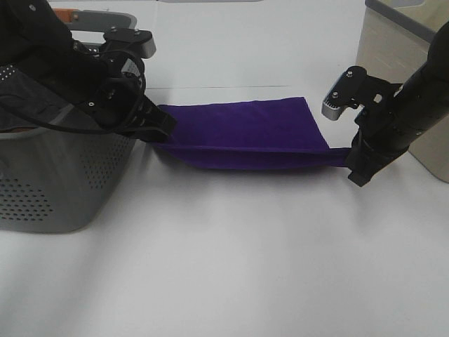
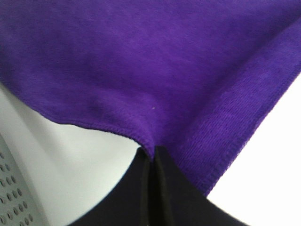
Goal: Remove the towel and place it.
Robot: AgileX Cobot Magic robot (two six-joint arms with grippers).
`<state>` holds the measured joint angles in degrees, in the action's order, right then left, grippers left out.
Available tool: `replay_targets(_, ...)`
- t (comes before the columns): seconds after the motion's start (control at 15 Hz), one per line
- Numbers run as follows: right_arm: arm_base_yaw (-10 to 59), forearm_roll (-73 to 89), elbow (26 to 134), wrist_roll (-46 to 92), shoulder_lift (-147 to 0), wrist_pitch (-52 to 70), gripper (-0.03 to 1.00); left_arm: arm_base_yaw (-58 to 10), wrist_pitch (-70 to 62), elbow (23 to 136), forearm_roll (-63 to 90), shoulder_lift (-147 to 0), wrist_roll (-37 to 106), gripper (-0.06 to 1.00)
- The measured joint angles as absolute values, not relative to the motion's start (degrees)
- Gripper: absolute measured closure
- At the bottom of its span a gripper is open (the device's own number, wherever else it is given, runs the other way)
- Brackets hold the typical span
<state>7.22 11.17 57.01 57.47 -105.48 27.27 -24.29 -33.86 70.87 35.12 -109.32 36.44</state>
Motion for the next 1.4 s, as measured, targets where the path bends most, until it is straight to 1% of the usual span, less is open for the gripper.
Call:
replay_targets(0.27, 7.22, 12.32, 57.01, 57.47, -103.08, 24.87, 0.97, -24.81, -32.54, 70.87, 33.69, -108.98, 33.8, 0.94)
replay_targets(0.47, 7.22, 12.66, 57.01, 57.47, -100.61, 23.55, 0.97, -24.87, -33.75, 72.25, 26.59, -108.4, 26.87, 0.93)
replay_targets(0.53, 7.22, 12.66, 57.01, 57.47, -100.5, 23.38, 0.97, -24.87, -33.86, 73.34, 24.35, -108.29, 24.69, 0.85)
replay_targets(0.6, 7.22, 12.66, 57.01, 57.47, -100.5, 23.2, 0.97, -24.87, -34.15, 74.2, 22.98, -108.23, 23.09, 0.73)
replay_targets(0.67, 7.22, 12.61, 57.01, 57.47, -100.5, 23.09, 0.97, -24.87, -36.5, 75.46, 22.4, -108.23, 22.23, 0.43)
replay_targets(0.73, 7.22, 12.55, 57.01, 57.47, -100.5, 23.03, 0.97, -25.04, -38.62, 76.09, 22.8, -108.23, 22.12, 0.32)
replay_targets(0.8, 7.22, 12.55, 57.01, 57.81, -100.44, 23.03, 0.97, -25.04, -41.02, 76.72, 22.92, -108.23, 22.12, 0.26)
replay_targets(0.87, 7.22, 12.55, 57.01, 58.38, -100.38, 23.2, 0.96, -25.04, -42.74, 77.41, 22.98, -108.23, 22.0, 0.24)
replay_targets(0.93, 7.22, 12.55, 57.01, 59.7, -99.81, 23.78, 0.85, -25.04, -43.43, 78.5, 22.92, -108.23, 21.54, 0.22)
replay_targets(1.13, 7.22, 12.43, 57.01, 60.22, -96.14, 24.18, 0.32, -24.98, -43.43, 82.45, 21.14, -108.23, 17.02, 0.2)
replay_targets(1.27, 7.22, 12.43, 57.01, 60.22, -92.48, 24.18, 0.24, -24.98, -43.2, 82.96, 17.82, -108.23, 13.41, 0.2)
replay_targets(1.33, 7.22, 12.43, 57.01, 60.1, -90.7, 24.01, 0.22, -24.98, -43.14, 82.96, 15.24, -108.23, 10.94, 0.2)
replay_targets(1.4, 7.22, 12.43, 57.01, 59.7, -89.73, 23.61, 0.22, -24.81, -42.86, 82.96, 12.78, -108.23, 8.77, 0.2)
